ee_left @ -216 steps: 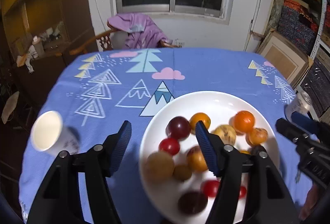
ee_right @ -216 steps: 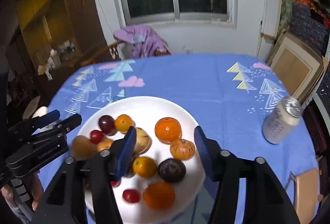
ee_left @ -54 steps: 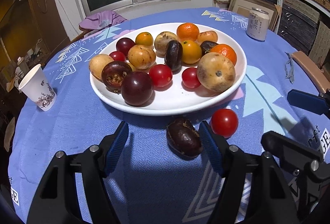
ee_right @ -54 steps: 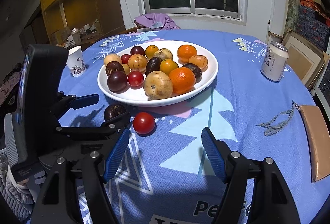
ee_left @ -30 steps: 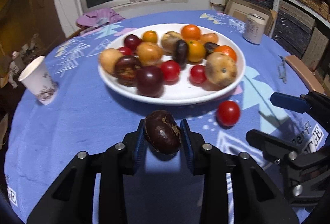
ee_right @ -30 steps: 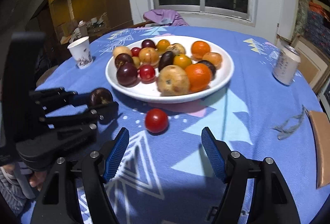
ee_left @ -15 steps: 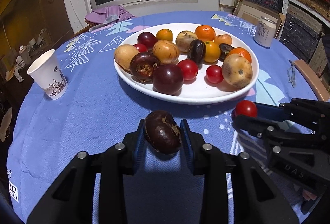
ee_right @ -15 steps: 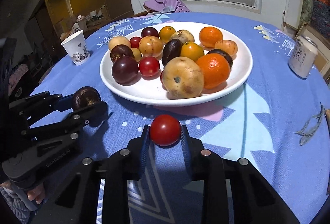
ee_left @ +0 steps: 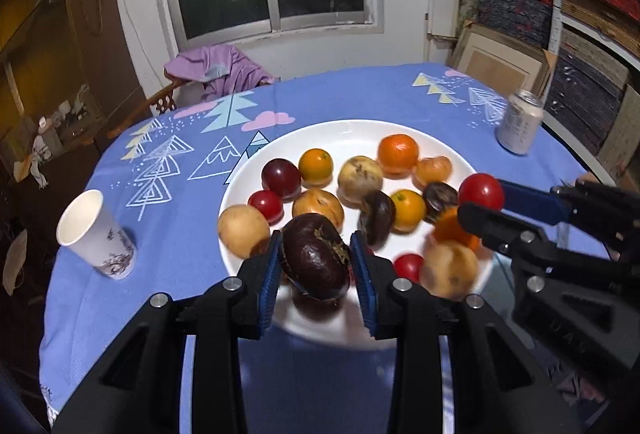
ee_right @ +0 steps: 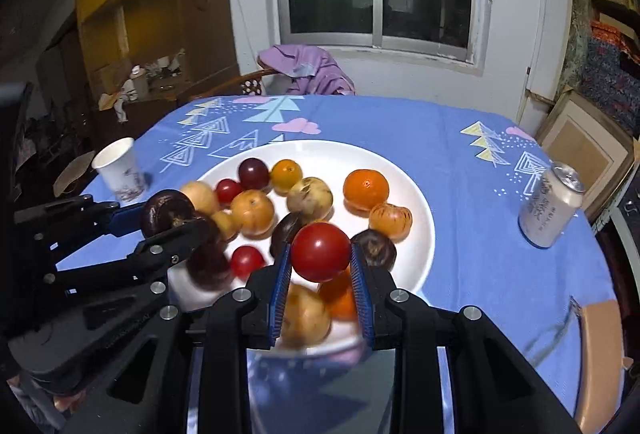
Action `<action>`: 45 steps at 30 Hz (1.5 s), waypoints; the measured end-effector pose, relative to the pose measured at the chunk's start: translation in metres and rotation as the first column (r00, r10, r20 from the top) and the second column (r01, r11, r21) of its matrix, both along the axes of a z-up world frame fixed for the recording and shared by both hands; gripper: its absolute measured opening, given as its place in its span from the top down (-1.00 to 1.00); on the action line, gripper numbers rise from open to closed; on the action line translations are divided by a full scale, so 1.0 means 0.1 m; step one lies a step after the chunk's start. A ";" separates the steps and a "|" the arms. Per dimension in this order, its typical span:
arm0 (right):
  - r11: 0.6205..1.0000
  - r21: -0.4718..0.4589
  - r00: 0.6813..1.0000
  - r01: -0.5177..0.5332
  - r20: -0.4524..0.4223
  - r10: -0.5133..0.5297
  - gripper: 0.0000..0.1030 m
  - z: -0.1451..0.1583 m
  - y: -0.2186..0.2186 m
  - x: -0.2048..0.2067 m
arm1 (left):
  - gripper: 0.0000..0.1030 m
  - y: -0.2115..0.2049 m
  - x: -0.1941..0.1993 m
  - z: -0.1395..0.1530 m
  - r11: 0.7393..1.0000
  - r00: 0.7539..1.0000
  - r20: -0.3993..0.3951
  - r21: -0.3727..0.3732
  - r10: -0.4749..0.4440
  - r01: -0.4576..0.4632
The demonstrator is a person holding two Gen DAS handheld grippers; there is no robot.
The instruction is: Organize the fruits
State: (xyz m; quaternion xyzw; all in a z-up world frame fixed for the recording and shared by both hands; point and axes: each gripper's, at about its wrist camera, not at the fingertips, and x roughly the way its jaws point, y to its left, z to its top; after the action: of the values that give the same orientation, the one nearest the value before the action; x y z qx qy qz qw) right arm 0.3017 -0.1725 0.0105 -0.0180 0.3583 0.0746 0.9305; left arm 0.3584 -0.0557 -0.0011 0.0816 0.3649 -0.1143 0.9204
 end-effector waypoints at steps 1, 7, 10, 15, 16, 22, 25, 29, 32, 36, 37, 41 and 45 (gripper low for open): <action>1.000 0.007 1.000 0.005 -0.011 -0.005 0.41 -0.04 -0.01 0.08 | 0.36 0.00 0.12 -0.04 1.000 1.000 -0.015 -0.003 0.014 -0.014; 1.000 0.007 0.999 0.013 -0.047 -0.013 0.40 -0.24 -0.05 0.33 | 0.35 -0.02 0.42 -0.24 0.999 0.998 -0.048 -0.017 0.037 -0.038; 0.998 0.047 0.999 0.039 -0.040 -0.037 0.04 -0.28 -0.13 0.32 | 0.30 -0.03 0.42 -0.26 0.999 0.998 -0.046 -0.033 0.034 -0.035; 0.996 0.058 0.998 0.062 -0.023 -0.061 -0.16 -0.23 -0.19 0.25 | -0.21 -0.02 0.31 -0.23 0.997 0.998 -0.023 -0.029 0.065 -0.066; 0.996 0.067 0.998 0.063 -0.016 -0.062 -0.16 -0.20 -0.21 0.21 | -0.26 0.00 0.28 -0.21 0.997 0.997 -0.019 -0.037 0.070 -0.071; 0.994 0.025 0.990 0.105 0.089 -0.107 -0.44 0.08 -0.20 -0.37 | -0.57 0.25 -0.21 0.00 0.990 0.990 0.033 -0.040 0.137 -0.136; 0.990 -0.010 0.982 0.138 0.131 -0.136 -0.69 0.17 -0.14 -0.80 | -0.83 0.35 -0.59 0.07 0.988 0.986 0.064 -0.038 0.153 -0.151; 0.987 0.034 0.975 0.157 0.157 -0.160 -0.93 0.11 -0.10 -1.43 | -0.92 0.43 -1.18 0.06 0.987 0.984 0.076 -0.040 0.159 -0.156; 0.986 0.054 0.977 0.154 0.141 -0.161 -0.93 -0.03 -0.06 -1.73 | -0.92 0.46 -1.51 -0.01 0.984 0.985 0.041 -0.065 0.167 -0.164; 0.991 0.031 0.984 0.126 0.125 -0.129 -0.93 -0.15 0.01 -1.90 | -0.92 0.50 -1.76 -0.08 0.985 0.988 0.038 -0.092 0.150 -0.146; 0.992 0.025 0.985 0.123 0.119 -0.125 -0.93 -0.17 0.03 -1.90 | -0.92 0.50 -1.79 -0.08 0.986 0.988 0.050 -0.083 0.148 -0.144; 0.993 0.008 0.989 0.118 0.094 -0.118 -0.93 -0.22 0.05 -1.90 | -0.92 0.47 -1.81 -0.14 0.988 0.987 0.064 -0.062 0.145 -0.141; 0.993 -0.003 0.988 0.115 0.099 -0.114 -0.93 -0.23 0.08 -1.92 | -0.92 0.47 -1.77 -0.17 0.989 0.989 0.050 -0.061 0.140 -0.137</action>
State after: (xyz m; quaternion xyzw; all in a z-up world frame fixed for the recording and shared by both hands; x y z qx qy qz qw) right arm 0.1094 -0.1644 -0.0125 -0.0049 0.3124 0.0185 0.9497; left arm 0.1811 -0.0084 -0.0178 0.0329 0.3411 -0.0583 0.9376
